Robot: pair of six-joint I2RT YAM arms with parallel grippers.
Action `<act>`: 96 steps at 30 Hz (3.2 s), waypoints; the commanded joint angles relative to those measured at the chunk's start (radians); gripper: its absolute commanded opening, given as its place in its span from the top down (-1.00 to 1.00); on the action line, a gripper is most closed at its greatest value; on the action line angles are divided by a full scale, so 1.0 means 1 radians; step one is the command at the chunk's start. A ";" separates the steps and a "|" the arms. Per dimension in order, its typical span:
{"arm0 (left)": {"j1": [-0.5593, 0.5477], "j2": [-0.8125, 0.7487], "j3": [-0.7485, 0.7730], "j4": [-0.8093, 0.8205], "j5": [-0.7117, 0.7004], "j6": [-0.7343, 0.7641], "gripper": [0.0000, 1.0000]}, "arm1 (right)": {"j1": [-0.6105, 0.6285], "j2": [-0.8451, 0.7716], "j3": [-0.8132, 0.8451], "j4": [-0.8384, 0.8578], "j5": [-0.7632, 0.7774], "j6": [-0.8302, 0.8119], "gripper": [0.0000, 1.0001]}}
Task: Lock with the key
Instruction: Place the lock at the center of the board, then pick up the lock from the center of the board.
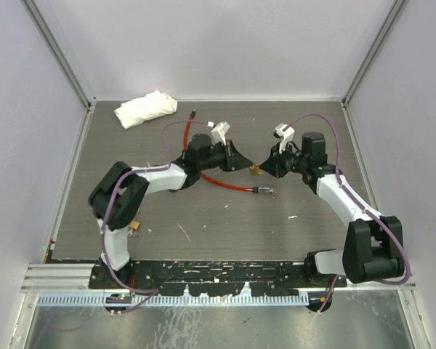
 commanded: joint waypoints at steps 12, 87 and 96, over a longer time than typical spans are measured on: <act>0.038 0.555 0.783 -0.378 -0.133 -0.133 1.00 | -0.089 0.374 0.215 0.319 0.339 0.533 0.98; 0.103 -0.923 -0.523 -0.740 -0.634 0.153 -0.96 | -0.156 -0.114 -0.004 0.065 -0.310 0.039 -0.30; 0.221 -0.850 -0.526 -0.704 -0.528 0.108 -0.96 | -0.157 -0.112 -0.003 0.059 -0.311 0.035 -0.30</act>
